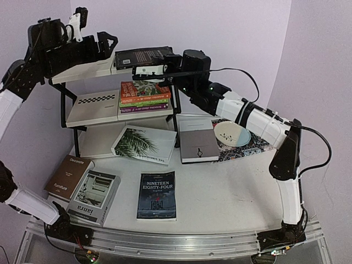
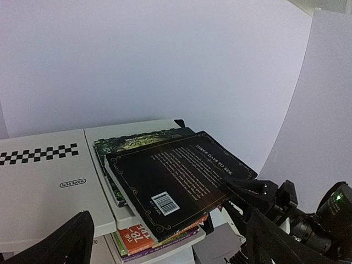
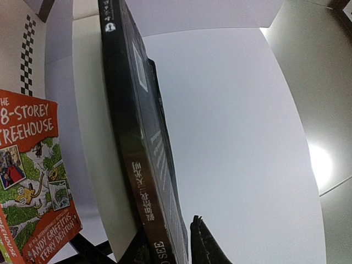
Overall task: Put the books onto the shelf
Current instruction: Place the book on the book pile on the shelf, then adjust the book pile on the shelf.
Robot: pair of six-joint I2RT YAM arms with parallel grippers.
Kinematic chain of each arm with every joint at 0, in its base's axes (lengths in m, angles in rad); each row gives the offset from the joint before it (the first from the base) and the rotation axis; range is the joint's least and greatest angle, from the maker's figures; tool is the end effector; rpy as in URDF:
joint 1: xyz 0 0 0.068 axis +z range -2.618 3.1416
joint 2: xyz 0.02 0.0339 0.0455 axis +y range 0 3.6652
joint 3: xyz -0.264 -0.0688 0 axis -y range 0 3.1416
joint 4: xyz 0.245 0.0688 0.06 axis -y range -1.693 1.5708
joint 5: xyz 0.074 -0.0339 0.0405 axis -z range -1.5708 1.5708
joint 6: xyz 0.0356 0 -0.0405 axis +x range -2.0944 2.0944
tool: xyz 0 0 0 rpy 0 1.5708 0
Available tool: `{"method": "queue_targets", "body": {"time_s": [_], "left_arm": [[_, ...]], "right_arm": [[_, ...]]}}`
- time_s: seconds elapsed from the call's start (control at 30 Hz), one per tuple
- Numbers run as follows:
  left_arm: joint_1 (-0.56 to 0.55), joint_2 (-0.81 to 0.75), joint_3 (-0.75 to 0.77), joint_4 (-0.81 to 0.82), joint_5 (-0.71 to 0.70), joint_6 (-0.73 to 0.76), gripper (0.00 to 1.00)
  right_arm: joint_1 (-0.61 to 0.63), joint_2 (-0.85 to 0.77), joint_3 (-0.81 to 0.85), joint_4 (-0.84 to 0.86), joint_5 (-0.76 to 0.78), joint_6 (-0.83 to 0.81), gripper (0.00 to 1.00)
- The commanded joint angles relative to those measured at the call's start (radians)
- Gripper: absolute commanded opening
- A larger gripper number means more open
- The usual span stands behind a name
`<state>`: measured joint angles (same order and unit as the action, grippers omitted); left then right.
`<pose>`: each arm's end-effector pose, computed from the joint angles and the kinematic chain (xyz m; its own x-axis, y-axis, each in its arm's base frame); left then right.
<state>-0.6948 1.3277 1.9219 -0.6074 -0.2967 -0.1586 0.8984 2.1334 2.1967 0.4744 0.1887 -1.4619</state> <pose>0.1863 -0.1418 0.5552 -0.0712 -0.1372 -0.9880 0.3812 0.9115 -0.1541 0.3136 0.3832 0.4680 0.6988 -0.6899 -0.1889 0.2445 0.4785 -0.8434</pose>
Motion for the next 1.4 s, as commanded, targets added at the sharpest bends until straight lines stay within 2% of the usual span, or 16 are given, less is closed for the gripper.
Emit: {"method": "queue_targets", "body": {"time_s": [0.0,0.07,0.33,0.47,0.63,0.73,1.0,1.37], "left_arm": [[0.02,0.071,0.127,-0.069,0.061,0.041,0.97],[0.046,0.113,0.195,-0.11,0.091,0.043,0.96],[0.23,0.194,0.302,-0.156,0.341,0.027,0.96],[0.306,0.234,0.354,-0.169,0.472,0.024,0.95],[0.35,0.223,0.305,-0.16,0.61,0.088,1.0],[0.351,0.178,0.241,-0.132,0.622,0.147,1.0],[0.351,0.082,0.038,-0.12,0.649,0.456,1.0],[0.35,0.062,-0.066,-0.064,0.608,0.569,1.0]], "right_arm": [[0.011,-0.065,0.041,0.088,-0.012,0.024,0.25],[0.011,-0.059,0.049,0.088,-0.008,0.021,0.27],[0.022,-0.057,0.043,0.088,-0.013,0.013,0.35],[0.024,-0.053,0.059,0.065,-0.013,0.024,0.35],[0.026,-0.061,0.054,0.054,-0.023,0.038,0.32],[0.026,-0.064,0.049,0.052,-0.027,0.042,0.31],[0.026,-0.066,0.049,0.052,-0.039,0.058,0.31],[0.025,-0.056,0.066,0.05,-0.04,0.084,0.31]]}}
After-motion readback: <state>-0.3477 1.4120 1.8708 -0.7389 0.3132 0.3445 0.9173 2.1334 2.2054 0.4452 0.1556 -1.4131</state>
